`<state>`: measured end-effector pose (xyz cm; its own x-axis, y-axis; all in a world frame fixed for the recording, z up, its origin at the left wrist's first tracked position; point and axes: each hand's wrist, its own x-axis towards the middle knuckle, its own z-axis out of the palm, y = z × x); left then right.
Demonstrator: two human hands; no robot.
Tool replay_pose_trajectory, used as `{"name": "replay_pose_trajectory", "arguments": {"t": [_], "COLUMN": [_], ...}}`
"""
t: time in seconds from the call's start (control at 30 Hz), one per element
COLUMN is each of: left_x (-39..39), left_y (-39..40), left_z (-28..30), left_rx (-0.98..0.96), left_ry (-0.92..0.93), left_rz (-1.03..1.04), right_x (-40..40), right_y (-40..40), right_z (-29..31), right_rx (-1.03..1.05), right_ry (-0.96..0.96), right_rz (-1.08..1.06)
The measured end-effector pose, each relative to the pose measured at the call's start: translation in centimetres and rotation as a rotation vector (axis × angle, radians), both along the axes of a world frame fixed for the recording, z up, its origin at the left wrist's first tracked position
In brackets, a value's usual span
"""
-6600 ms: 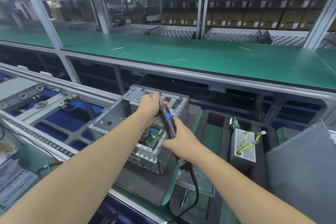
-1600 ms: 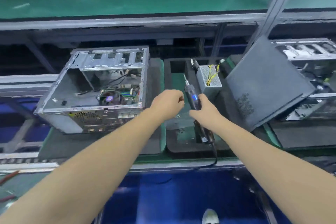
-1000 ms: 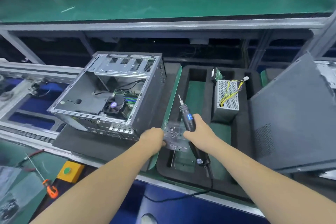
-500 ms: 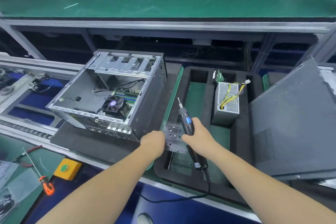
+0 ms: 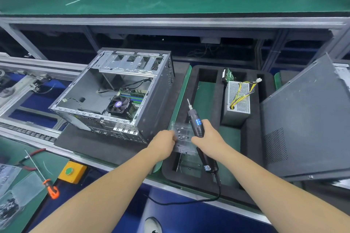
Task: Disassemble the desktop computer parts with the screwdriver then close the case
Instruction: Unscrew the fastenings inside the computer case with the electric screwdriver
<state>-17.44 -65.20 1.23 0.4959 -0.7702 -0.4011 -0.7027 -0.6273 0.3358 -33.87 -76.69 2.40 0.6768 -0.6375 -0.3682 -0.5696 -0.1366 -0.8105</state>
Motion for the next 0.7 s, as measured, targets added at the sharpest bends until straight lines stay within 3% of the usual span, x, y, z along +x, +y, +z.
{"name": "replay_pose_trajectory", "arguments": {"t": [0.13, 0.3, 0.37, 0.7], "left_x": [0.0, 1.4, 2.0, 6.0], "left_y": [-0.3, -4.7, -6.2, -6.1], "left_z": [0.5, 5.6, 8.5, 18.2], "left_rx": [-0.269, -0.73, -0.843, -0.985], "left_ry": [0.207, 0.669, 0.748, 0.688], "left_rz": [0.295, 0.759, 0.79, 0.657], "right_x": [0.1, 1.5, 2.3, 5.4], "right_y": [0.3, 0.3, 0.0, 0.2], "right_z": [0.1, 3.1, 4.9, 13.0], "right_rx": [0.003, -0.016, -0.038, -0.211], "right_ry": [-0.006, -0.053, -0.077, -0.19], "right_rz": [0.011, 0.056, 0.078, 0.105]}}
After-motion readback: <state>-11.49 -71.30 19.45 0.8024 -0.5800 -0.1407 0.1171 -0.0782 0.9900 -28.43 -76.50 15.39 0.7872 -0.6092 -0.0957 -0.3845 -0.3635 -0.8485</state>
